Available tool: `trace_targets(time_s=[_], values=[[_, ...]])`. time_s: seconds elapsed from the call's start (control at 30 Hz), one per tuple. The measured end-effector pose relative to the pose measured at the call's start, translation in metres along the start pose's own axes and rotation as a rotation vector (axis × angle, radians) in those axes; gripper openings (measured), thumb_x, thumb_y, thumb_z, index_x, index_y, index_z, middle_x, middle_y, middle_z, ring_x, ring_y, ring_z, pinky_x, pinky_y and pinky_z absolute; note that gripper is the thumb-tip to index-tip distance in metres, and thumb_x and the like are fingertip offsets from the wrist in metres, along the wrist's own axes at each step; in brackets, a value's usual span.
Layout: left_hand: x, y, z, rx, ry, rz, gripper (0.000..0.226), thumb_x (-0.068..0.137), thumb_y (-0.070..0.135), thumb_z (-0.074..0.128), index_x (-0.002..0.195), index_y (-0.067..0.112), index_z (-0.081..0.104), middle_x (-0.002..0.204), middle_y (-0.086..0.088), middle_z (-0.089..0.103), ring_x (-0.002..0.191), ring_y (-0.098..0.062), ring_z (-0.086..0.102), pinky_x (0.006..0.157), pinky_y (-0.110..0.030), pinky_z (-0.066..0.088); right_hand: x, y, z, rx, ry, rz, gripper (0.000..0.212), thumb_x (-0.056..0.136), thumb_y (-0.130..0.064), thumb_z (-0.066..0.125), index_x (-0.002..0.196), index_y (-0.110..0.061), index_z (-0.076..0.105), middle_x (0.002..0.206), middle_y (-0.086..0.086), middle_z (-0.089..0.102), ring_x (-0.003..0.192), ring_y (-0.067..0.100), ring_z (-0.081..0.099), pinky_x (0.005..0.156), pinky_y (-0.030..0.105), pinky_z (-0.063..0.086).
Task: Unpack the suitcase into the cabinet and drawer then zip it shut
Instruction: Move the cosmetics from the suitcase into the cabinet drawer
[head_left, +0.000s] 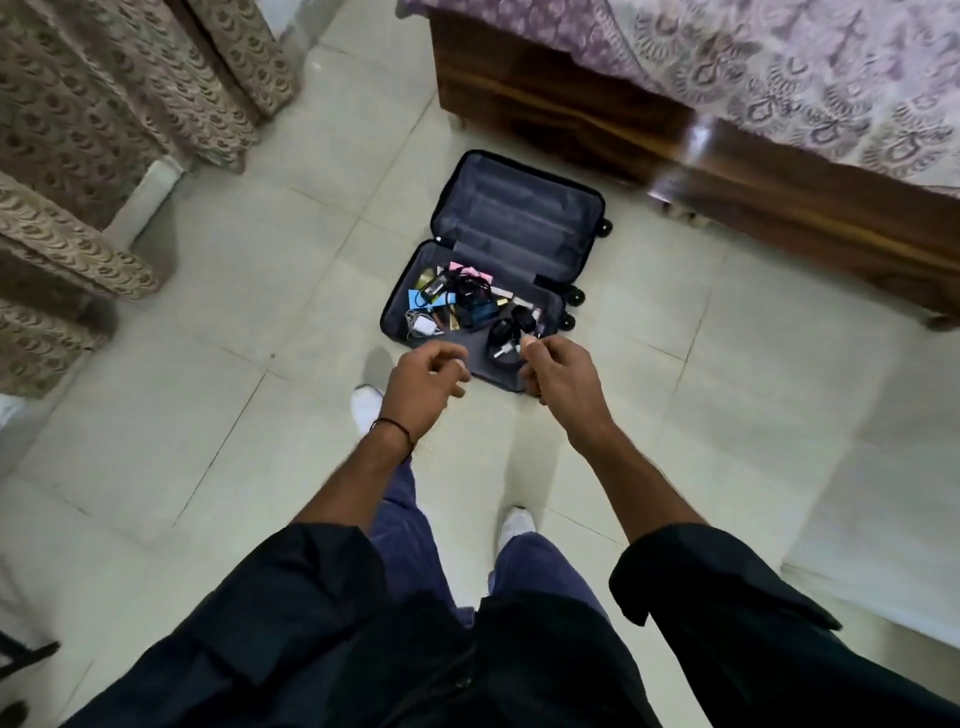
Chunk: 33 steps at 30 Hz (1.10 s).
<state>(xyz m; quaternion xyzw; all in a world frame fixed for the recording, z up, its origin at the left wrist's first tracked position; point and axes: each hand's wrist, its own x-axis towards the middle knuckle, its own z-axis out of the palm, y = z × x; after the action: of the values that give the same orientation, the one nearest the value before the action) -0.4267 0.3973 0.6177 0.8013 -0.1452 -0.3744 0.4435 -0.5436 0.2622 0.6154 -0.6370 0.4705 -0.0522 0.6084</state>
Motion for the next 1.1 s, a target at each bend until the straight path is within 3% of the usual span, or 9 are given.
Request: trace_targets(time_s=[0.13, 0.27, 0.5, 0.7, 0.77, 0.83, 0.9, 1.0, 1.1], values=[[0.119, -0.01, -0.02, 0.04, -0.114, -0.024, 0.02, 0.095, 0.005, 0.05, 0.109, 0.005, 0.064, 0.094, -0.017, 0.071, 0.064, -0.011, 0.062, 0.051, -0.009, 0.042, 0.099, -0.004, 0.04, -0.012, 0.059, 0.074, 0.035, 0.096, -0.042, 0.058, 0.09, -0.008, 0.065, 0.075, 0.003, 0.068, 0.067, 0.018, 0.061, 0.065, 0.038, 0.048], [0.231, -0.024, -0.035, 0.108, -0.237, -0.066, 0.02, 0.095, 0.001, 0.048, 0.106, 0.001, 0.065, 0.088, -0.015, 0.068, 0.06, -0.007, 0.06, 0.05, -0.007, 0.041, 0.189, -0.005, 0.071, -0.03, 0.123, 0.203, 0.034, 0.097, -0.04, 0.058, 0.093, -0.006, 0.065, 0.077, 0.005, 0.068, 0.067, 0.017, 0.06, 0.066, 0.038, 0.049], [0.411, -0.11, -0.002, 0.224, -0.38, -0.096, 0.015, 0.089, 0.012, 0.055, 0.085, 0.022, 0.065, 0.073, -0.001, 0.069, 0.069, -0.021, 0.063, 0.077, -0.045, 0.058, 0.334, 0.067, 0.129, -0.027, 0.206, 0.365, 0.027, 0.097, -0.03, 0.059, 0.086, -0.006, 0.064, 0.074, 0.005, 0.069, 0.061, 0.016, 0.059, 0.059, 0.031, 0.047], [0.54, -0.235, 0.083, 0.36, -0.459, -0.034, 0.011, 0.088, 0.02, 0.057, 0.089, 0.024, 0.067, 0.085, 0.001, 0.07, 0.091, -0.025, 0.067, 0.09, -0.044, 0.052, 0.462, 0.202, 0.168, -0.276, 0.169, 0.269, 0.017, 0.097, -0.025, 0.056, 0.095, -0.009, 0.064, 0.075, -0.004, 0.064, 0.067, 0.012, 0.058, 0.058, 0.014, 0.043], [0.574, -0.271, 0.108, 0.362, -0.478, -0.023, 0.01, 0.089, 0.017, 0.058, 0.09, 0.02, 0.068, 0.086, -0.001, 0.07, 0.091, -0.025, 0.067, 0.09, -0.042, 0.054, 0.5, 0.249, 0.17, -0.319, 0.224, 0.236, 0.015, 0.096, -0.024, 0.056, 0.098, -0.011, 0.064, 0.083, -0.001, 0.067, 0.078, 0.017, 0.063, 0.073, 0.025, 0.054], [0.607, -0.311, 0.133, 0.371, -0.468, -0.012, 0.011, 0.09, 0.013, 0.058, 0.093, 0.015, 0.069, 0.087, -0.002, 0.069, 0.091, -0.025, 0.067, 0.087, -0.035, 0.054, 0.54, 0.299, 0.171, -0.429, 0.294, 0.176, 0.021, 0.094, -0.024, 0.057, 0.108, -0.009, 0.061, 0.104, 0.006, 0.065, 0.094, 0.025, 0.062, 0.087, 0.042, 0.052], [0.634, -0.344, 0.158, 0.39, -0.405, 0.011, 0.011, 0.089, 0.012, 0.059, 0.092, 0.014, 0.07, 0.086, 0.0, 0.067, 0.093, -0.023, 0.066, 0.083, -0.029, 0.051, 0.572, 0.34, 0.168, -0.602, 0.326, 0.065, 0.037, 0.091, -0.026, 0.058, 0.123, -0.007, 0.055, 0.123, 0.013, 0.054, 0.11, 0.031, 0.055, 0.096, 0.044, 0.046], [0.654, -0.381, 0.191, 0.421, -0.319, 0.018, 0.009, 0.086, 0.014, 0.063, 0.09, 0.019, 0.07, 0.089, -0.002, 0.07, 0.095, -0.024, 0.067, 0.083, -0.03, 0.052, 0.604, 0.392, 0.161, -0.861, 0.317, -0.035, 0.057, 0.085, -0.031, 0.055, 0.137, -0.009, 0.048, 0.132, 0.018, 0.048, 0.114, 0.038, 0.05, 0.097, 0.05, 0.044], [0.653, -0.405, 0.217, 0.488, -0.279, 0.171, 0.013, 0.089, 0.022, 0.059, 0.097, 0.017, 0.068, 0.095, -0.007, 0.072, 0.095, -0.029, 0.066, 0.083, -0.037, 0.052, 0.619, 0.427, 0.155, -0.838, 0.236, -0.061, 0.066, 0.084, -0.041, 0.047, 0.144, -0.016, 0.042, 0.131, 0.017, 0.049, 0.111, 0.038, 0.052, 0.097, 0.05, 0.045]])
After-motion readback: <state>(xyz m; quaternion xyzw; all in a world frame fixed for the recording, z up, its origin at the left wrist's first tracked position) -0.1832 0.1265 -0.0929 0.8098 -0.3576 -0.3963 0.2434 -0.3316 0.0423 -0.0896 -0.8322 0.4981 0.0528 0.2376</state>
